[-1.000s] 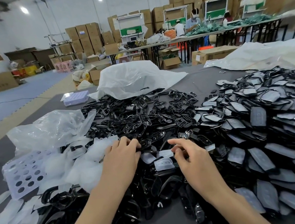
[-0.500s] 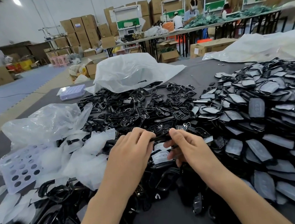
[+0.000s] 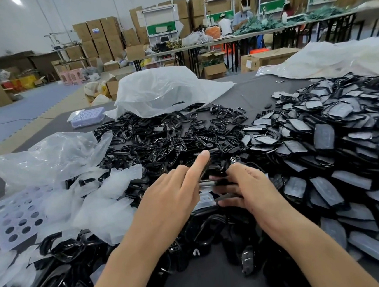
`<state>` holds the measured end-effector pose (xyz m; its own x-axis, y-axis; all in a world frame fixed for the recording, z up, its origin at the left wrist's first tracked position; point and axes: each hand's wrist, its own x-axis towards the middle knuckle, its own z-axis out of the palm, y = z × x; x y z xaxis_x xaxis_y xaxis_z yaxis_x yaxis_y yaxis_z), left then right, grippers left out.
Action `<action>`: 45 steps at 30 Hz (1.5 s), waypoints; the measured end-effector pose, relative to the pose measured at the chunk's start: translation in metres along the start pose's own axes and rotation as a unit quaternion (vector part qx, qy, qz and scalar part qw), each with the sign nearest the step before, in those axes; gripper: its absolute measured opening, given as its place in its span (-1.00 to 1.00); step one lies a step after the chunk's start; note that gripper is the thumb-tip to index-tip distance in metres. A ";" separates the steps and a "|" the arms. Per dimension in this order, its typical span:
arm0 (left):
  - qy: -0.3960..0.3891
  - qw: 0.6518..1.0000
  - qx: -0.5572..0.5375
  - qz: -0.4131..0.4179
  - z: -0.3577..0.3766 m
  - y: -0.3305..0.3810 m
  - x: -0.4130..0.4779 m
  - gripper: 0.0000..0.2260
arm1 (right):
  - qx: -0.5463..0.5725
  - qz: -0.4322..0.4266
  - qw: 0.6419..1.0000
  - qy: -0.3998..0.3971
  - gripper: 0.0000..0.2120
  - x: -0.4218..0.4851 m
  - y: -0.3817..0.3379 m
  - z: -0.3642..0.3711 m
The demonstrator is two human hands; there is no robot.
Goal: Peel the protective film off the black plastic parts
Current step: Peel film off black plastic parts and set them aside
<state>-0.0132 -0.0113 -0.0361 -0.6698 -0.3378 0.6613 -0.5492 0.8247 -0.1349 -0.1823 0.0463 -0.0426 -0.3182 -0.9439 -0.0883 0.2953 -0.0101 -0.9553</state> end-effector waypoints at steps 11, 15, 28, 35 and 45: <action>-0.113 0.938 -0.154 -0.289 -0.021 -0.003 -0.009 -0.93 | 0.114 -0.042 0.990 0.076 -0.92 0.010 0.002 -0.016; -0.278 0.933 -0.095 -0.209 -0.022 0.013 -0.031 -0.73 | 0.125 -0.042 0.989 0.071 -0.94 0.010 0.004 -0.016; -0.026 0.607 -0.642 -0.468 -0.006 0.021 -0.009 -0.75 | 0.041 -0.086 0.994 0.062 -0.81 0.007 0.013 -0.012; -0.016 0.453 -0.753 -0.477 -0.005 0.013 -0.014 -0.73 | -0.009 -0.087 0.995 0.039 -0.85 0.000 0.015 -0.005; -0.019 0.338 -0.798 -0.499 0.001 0.001 -0.018 -0.70 | 0.007 -0.072 0.997 0.028 -0.88 -0.003 0.014 -0.001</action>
<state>-0.0026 -0.0052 -0.0490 -0.5715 -0.7897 -0.2230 0.4374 -0.5231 0.7315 -0.1777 0.0495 -0.0562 -0.4084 -0.9122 0.0332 0.2546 -0.1488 -0.9555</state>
